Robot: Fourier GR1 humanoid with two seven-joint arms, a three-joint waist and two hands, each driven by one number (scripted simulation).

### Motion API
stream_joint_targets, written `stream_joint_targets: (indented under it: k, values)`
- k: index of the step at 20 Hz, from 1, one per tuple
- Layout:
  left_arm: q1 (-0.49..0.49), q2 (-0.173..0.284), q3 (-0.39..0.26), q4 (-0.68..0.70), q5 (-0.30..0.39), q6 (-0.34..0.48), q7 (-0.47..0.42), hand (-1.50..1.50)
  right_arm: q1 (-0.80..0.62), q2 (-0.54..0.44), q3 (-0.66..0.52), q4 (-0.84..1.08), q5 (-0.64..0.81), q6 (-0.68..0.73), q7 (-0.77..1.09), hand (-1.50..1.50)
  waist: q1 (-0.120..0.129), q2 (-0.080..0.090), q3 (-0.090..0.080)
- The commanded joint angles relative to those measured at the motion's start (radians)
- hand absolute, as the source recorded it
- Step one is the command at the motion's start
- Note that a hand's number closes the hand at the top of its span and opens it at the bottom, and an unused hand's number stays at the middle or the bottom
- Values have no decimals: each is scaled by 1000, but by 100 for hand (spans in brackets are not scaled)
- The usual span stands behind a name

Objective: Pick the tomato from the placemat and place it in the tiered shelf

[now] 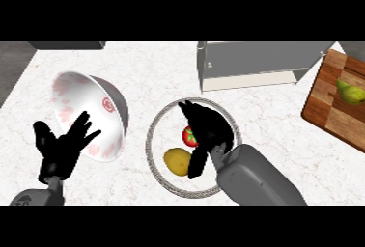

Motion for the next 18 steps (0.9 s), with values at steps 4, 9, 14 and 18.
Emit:
stream_joint_targets:
  k: [4,9,14,18]
  values:
    - [42,-59,-25,-21,-66,31,14,0,13,73,-11,101,117,-22,-41,-150,2,5,-6]
    - [3,-27,41,46,-30,-54,8,0,68,64,1,184,219,-110,-147,-150,1,6,-6]
    - [30,-42,43,34,-66,-52,2,0,-4,75,-38,288,231,-142,-184,-150,5,6,-6]
    - [4,-44,57,20,-64,-65,43,0,19,76,7,313,211,-239,-217,-150,5,6,-6]
